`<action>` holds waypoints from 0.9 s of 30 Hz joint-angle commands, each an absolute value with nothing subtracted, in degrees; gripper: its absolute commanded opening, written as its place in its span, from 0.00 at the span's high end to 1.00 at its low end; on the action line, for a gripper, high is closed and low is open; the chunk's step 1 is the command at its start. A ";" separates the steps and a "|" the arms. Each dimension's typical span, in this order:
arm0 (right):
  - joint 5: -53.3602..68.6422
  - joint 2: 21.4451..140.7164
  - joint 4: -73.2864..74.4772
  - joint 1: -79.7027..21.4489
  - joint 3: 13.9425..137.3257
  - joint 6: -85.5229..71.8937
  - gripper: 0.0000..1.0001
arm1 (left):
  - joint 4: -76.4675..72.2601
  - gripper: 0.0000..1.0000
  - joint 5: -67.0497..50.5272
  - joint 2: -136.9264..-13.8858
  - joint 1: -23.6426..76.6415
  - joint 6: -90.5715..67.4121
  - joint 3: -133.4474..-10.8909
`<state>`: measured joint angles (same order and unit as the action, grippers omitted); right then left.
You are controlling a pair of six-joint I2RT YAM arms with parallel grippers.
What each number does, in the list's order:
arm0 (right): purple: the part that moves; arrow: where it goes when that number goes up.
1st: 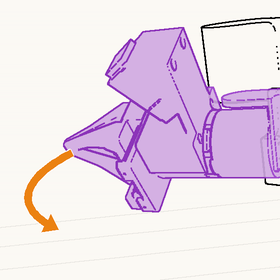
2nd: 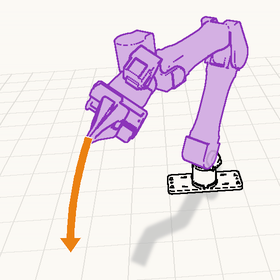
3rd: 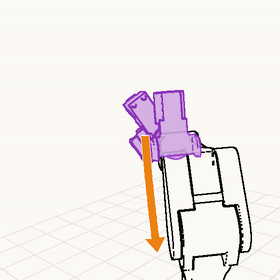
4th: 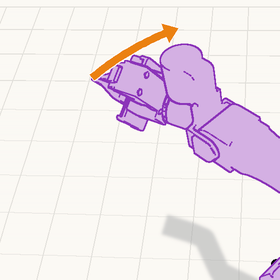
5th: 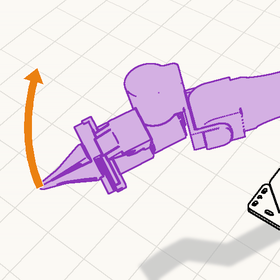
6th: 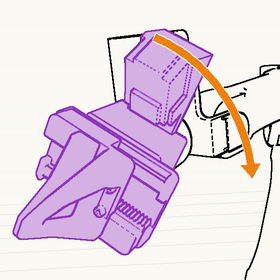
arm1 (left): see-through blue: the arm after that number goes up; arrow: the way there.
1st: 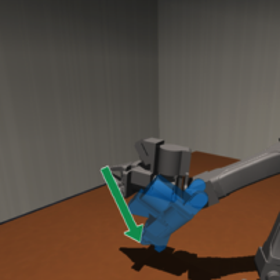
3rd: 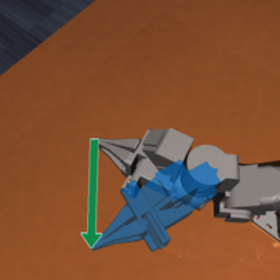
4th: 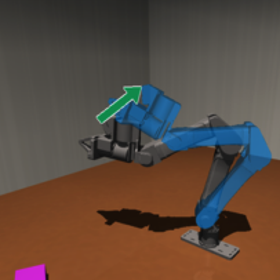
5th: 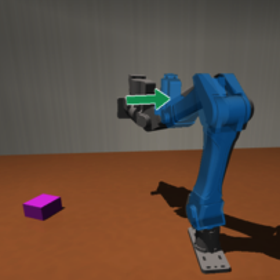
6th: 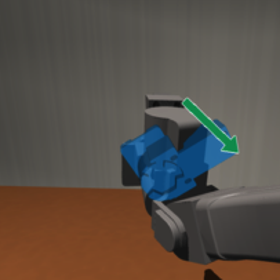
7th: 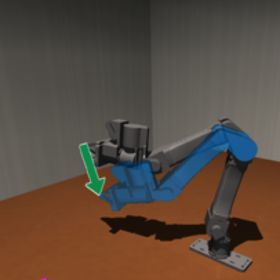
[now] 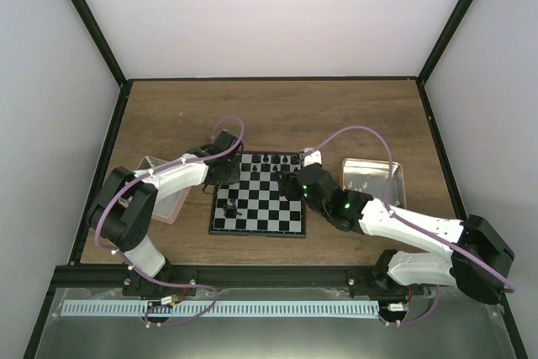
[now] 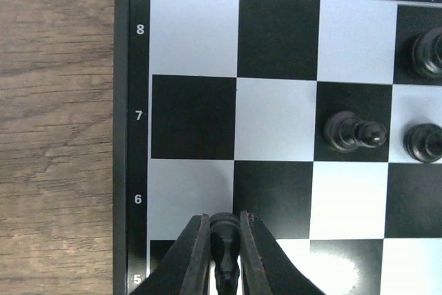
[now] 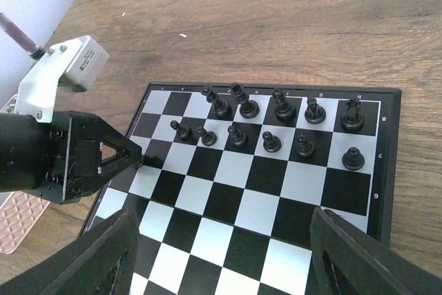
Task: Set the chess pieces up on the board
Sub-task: Pick up the chess piece from the chessboard, then place the chess piece on the chessboard.
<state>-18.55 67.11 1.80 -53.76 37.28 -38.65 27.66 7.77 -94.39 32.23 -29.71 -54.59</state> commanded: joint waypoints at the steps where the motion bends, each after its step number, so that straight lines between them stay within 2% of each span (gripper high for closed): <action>1: -19.36 66.95 1.99 -53.36 37.63 -39.73 0.30 | 26.67 0.90 8.08 -93.42 32.08 -29.15 -55.38; 4: -19.70 66.39 2.44 -53.35 37.53 -39.81 0.30 | 27.05 0.96 9.24 -93.86 32.07 -28.53 -56.41; 11: -20.01 65.89 2.37 -53.34 37.24 -40.07 0.30 | 27.52 0.96 11.34 -95.53 32.01 -26.51 -61.89; 27: -20.48 64.73 2.90 -53.25 36.40 -40.43 0.30 | 28.81 0.95 12.67 -107.70 31.90 -24.69 -71.78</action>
<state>-18.96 65.76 2.52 -53.74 36.53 -39.83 28.45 11.94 -106.52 32.23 -25.23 -69.36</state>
